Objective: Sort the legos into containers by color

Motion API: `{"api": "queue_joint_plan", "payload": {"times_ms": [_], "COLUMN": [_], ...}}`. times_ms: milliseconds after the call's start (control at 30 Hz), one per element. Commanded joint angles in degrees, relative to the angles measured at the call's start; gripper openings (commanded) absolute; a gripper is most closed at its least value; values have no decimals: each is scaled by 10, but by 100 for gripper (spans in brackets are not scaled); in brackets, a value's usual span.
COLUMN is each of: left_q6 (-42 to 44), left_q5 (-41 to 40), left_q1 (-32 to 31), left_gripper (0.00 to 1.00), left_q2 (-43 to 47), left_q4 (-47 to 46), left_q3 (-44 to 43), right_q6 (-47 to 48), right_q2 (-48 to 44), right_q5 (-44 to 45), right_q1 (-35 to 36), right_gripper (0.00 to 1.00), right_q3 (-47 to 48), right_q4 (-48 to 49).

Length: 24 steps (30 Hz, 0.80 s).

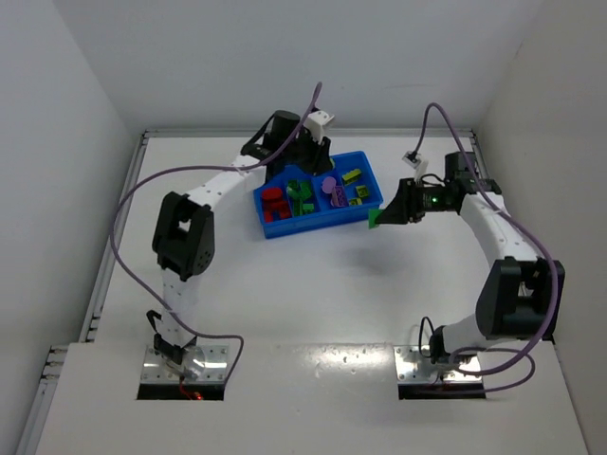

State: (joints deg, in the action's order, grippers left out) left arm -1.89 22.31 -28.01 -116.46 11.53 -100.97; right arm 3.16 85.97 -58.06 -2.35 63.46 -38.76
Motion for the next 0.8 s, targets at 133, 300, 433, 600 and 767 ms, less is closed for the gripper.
{"api": "queue_joint_plan", "payload": {"times_ms": [133,300,433,600,767], "left_q6": [-36,-49,-49,-49,-36], "left_q5": [66,78,78,71,65], "left_q1": [-13,-27,-38,-44,-44], "left_gripper": [9,14,15,51,75], "left_q2": [-125,-190,-218,-224,-207], "left_q4": [20,25,25,25,25], "left_q3": [-163,-230,-248,-242,-230], "right_q6": [-10,-10,-10,-10,-10], "right_q2": [-53,-53,-47,-35,-19], "right_q5": [36,36,36,25,8], "right_q1": [-63,-81,-81,-81,-70], "right_gripper": [3,3,3,3,3], "right_q3": [-36,-36,-36,-30,-19], "right_q4": [39,39,33,33,28]}}
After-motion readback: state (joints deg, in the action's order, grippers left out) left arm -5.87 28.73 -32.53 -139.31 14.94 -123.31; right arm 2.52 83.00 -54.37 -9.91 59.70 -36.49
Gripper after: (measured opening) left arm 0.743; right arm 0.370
